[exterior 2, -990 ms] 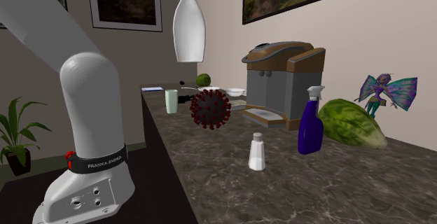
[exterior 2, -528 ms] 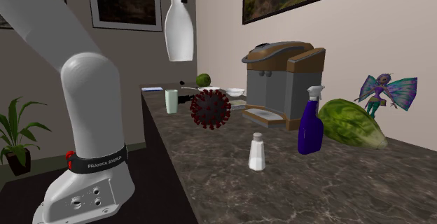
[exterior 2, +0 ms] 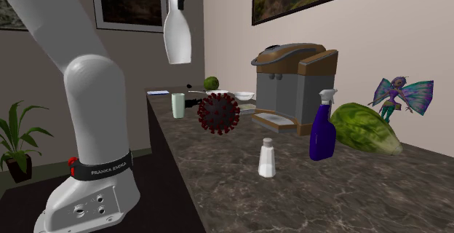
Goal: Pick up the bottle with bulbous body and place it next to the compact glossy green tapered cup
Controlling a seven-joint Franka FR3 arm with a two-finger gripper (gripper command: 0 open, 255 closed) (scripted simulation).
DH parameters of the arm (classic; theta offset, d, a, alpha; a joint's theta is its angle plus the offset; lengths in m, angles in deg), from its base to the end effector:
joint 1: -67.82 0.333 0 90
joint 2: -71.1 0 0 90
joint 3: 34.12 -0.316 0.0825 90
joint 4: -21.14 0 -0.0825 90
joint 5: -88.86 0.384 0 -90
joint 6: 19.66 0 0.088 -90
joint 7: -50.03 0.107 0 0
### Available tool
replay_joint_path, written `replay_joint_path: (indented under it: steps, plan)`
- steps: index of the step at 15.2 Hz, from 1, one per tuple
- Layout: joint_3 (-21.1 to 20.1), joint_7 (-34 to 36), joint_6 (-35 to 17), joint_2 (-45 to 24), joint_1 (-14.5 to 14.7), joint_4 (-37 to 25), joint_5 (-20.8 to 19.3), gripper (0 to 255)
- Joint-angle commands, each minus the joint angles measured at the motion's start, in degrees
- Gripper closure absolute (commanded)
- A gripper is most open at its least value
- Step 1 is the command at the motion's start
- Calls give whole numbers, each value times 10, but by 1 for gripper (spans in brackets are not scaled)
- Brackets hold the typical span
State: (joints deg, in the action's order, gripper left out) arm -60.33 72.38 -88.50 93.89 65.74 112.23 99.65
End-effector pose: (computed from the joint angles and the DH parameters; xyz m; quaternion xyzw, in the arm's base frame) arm 0.3186 0.2355 0.7464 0.9994 0.0312 -0.0163 0.0041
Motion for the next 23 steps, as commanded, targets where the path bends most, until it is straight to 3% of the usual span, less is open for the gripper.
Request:
replay_joint_path:
  steps: [1,6,10,13,15,23]
  plan:
    - [-34,40,-4,-29,3,-29,0,255]
    - [-122,141,-8,-122,16,-116,-30,255]
    - [-203,241,1,-233,52,-212,-99,255]
    - [-248,321,29,-342,128,-314,-190,255]
    - [-253,365,69,-427,219,-416,-266,255]
    - [-246,332,-45,-335,128,-234,-180,255]
